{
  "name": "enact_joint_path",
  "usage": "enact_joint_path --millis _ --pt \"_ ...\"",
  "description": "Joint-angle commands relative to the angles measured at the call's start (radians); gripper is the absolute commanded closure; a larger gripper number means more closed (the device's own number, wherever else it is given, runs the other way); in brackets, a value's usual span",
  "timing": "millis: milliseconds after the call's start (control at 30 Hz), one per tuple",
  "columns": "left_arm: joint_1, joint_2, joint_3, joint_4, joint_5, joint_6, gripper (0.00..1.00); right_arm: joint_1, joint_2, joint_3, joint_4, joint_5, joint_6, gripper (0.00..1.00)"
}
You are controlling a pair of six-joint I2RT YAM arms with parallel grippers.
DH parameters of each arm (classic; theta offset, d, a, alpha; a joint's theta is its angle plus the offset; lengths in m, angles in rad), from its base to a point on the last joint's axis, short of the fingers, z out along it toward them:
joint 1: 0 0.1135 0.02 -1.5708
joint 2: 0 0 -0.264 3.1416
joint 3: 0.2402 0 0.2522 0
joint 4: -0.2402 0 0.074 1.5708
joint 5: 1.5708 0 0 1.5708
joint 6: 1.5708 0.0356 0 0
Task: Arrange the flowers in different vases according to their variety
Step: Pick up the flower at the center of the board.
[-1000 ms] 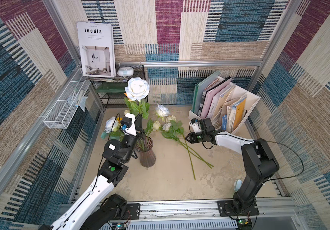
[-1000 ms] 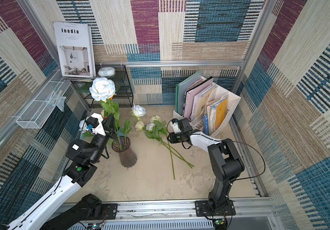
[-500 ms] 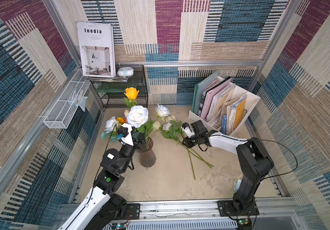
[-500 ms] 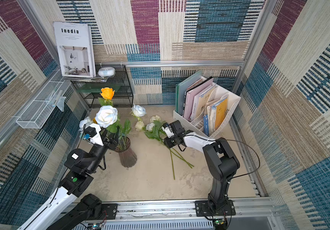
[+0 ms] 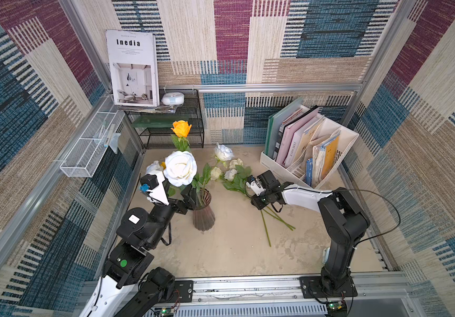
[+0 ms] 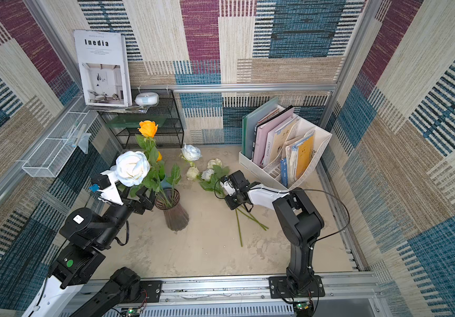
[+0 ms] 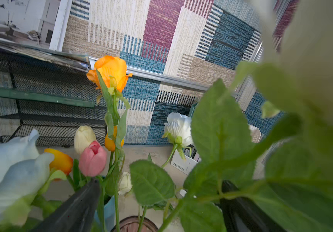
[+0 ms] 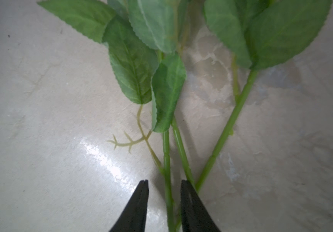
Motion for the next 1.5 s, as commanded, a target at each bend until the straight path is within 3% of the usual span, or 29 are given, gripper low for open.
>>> enact_joint_path --millis 0,300,533,800,1000,1233,1467 --pt "0.000 -0.023 0.001 -0.181 -0.019 -0.161 0.03 0.002 0.010 0.006 -0.010 0.023 -0.005 0.66" --pt "0.001 -0.112 -0.046 -0.280 -0.034 -0.232 0.02 0.002 0.063 0.029 -0.011 0.042 -0.002 0.67" --pt "0.002 -0.039 0.058 -0.354 -0.055 -0.170 0.01 0.012 0.004 0.032 -0.002 0.044 0.025 0.99" --pt "0.000 -0.094 0.095 -0.476 -0.110 -0.253 0.01 0.022 -0.276 0.018 0.027 0.008 0.096 1.00" --pt "0.000 -0.168 -0.018 -0.581 -0.111 -0.384 0.01 0.026 -0.517 -0.006 0.112 -0.092 0.196 1.00" --pt "0.000 -0.346 -0.143 -0.607 -0.137 -0.476 0.01 0.063 -0.721 -0.062 0.422 -0.275 0.423 1.00" --pt "0.000 -0.331 -0.041 -0.627 -0.156 -0.395 0.01 0.169 -0.747 -0.037 0.722 -0.252 0.517 1.00"
